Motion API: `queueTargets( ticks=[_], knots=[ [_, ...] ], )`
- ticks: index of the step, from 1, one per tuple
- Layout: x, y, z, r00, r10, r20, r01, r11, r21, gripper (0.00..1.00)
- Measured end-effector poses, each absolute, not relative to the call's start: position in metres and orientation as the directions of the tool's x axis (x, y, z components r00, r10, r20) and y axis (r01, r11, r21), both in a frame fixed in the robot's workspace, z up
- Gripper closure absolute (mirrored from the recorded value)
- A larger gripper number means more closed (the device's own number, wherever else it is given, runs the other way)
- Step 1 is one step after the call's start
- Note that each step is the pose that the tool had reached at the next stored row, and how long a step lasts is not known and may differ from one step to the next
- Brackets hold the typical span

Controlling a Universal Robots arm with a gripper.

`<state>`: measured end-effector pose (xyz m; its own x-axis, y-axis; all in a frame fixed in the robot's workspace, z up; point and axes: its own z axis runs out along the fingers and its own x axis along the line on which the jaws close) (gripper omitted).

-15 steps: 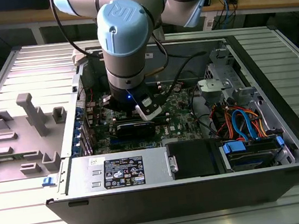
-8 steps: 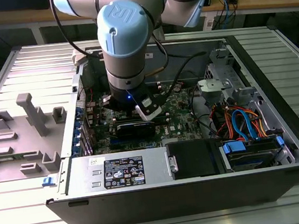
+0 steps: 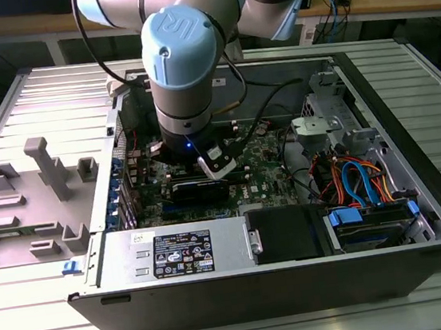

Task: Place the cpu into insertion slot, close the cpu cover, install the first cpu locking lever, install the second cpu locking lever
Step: 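Install the second cpu locking lever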

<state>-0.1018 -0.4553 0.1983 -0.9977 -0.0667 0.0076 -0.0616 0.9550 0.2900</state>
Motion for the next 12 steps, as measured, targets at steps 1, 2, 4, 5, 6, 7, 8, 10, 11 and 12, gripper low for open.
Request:
queueTargets(
  ticks=[1, 2, 4, 5, 6, 7, 8, 10, 11, 12],
  knots=[
    [-0.1019, -0.4553, 0.1983, -0.998, -0.067, 0.008, -0.062, 0.956, 0.288, 0.89],
    [-0.1019, -0.4553, 0.1984, -0.998, -0.067, 0.007, -0.062, 0.956, 0.287, 0.89],
    [-0.1019, -0.4553, 0.1984, -0.998, -0.067, 0.006, -0.062, 0.956, 0.286, 0.89],
    [-0.1020, -0.4553, 0.1984, -0.998, -0.067, 0.005, -0.063, 0.956, 0.286, 0.89],
    [-0.1020, -0.4553, 0.1983, -0.998, -0.067, 0.004, -0.063, 0.957, 0.285, 0.89],
    [-0.1020, -0.4552, 0.1983, -0.998, -0.067, 0.004, -0.063, 0.958, 0.280, 0.89],
    [-0.1021, -0.4553, 0.1983, -0.998, -0.067, 0.005, -0.063, 0.959, 0.276, 0.89],
    [-0.1021, -0.4552, 0.1984, -0.998, -0.067, 0.005, -0.063, 0.961, 0.269, 0.89],
    [-0.1021, -0.4552, 0.1983, -0.998, -0.066, 0.005, -0.063, 0.962, 0.266, 0.89],
    [-0.1021, -0.4552, 0.1982, -0.998, -0.066, 0.005, -0.063, 0.962, 0.264, 0.89]
  ],
)
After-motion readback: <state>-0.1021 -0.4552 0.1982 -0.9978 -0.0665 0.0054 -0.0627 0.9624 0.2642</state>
